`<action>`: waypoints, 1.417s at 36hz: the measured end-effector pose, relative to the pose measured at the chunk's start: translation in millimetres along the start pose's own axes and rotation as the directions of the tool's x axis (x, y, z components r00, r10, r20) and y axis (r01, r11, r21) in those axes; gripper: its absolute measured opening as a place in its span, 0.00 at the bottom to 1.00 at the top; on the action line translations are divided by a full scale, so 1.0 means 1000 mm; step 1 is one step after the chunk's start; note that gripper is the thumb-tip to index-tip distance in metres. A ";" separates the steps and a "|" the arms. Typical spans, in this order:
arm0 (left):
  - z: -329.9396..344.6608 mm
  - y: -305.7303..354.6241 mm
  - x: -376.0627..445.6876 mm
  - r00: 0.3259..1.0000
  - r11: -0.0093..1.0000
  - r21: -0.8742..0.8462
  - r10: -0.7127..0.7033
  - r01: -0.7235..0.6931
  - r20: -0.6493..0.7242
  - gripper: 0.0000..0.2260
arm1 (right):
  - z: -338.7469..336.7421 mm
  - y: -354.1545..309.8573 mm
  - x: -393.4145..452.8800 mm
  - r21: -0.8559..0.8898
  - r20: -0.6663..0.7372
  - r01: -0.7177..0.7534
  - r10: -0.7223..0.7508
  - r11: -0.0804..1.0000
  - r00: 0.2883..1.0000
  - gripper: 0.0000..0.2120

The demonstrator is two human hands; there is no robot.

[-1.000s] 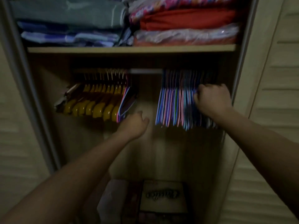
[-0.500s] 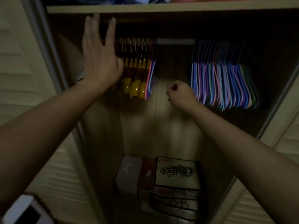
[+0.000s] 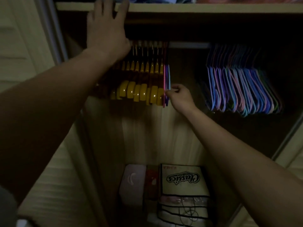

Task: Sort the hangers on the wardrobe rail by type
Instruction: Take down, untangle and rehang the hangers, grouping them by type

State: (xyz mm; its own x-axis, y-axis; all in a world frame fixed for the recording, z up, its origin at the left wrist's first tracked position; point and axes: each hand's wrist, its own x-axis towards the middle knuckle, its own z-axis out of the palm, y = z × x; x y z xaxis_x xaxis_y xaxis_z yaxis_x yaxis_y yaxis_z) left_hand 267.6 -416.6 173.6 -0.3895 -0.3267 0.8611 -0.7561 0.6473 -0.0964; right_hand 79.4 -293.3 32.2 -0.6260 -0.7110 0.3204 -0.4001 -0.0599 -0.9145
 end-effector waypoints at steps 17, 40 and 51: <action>0.010 0.008 -0.002 0.997 0.986 -0.144 -0.078 0.080 0.015 0.39 | -0.025 -0.054 0.057 -0.614 -0.375 0.236 -0.542 0.753 0.752 0.11; 0.070 0.088 -0.314 0.499 0.472 -0.392 -0.120 0.789 0.858 0.23 | -0.038 0.079 -0.126 -0.119 -0.211 -0.209 0.181 0.971 0.961 0.08; 0.094 0.042 -0.463 0.011 0.328 -0.033 0.071 0.944 0.997 0.12 | -0.061 0.121 -0.172 0.537 -0.118 -0.468 0.612 0.702 0.782 0.12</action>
State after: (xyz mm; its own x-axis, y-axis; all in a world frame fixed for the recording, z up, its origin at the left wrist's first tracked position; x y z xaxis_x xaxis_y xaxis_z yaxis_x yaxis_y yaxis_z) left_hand 366.5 -303.2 -276.0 -0.5822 -0.6445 -0.4956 -0.5983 -0.0731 0.7980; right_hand 97.9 -135.6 -118.7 -0.8135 -0.5096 -0.2802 0.3719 -0.0856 -0.9243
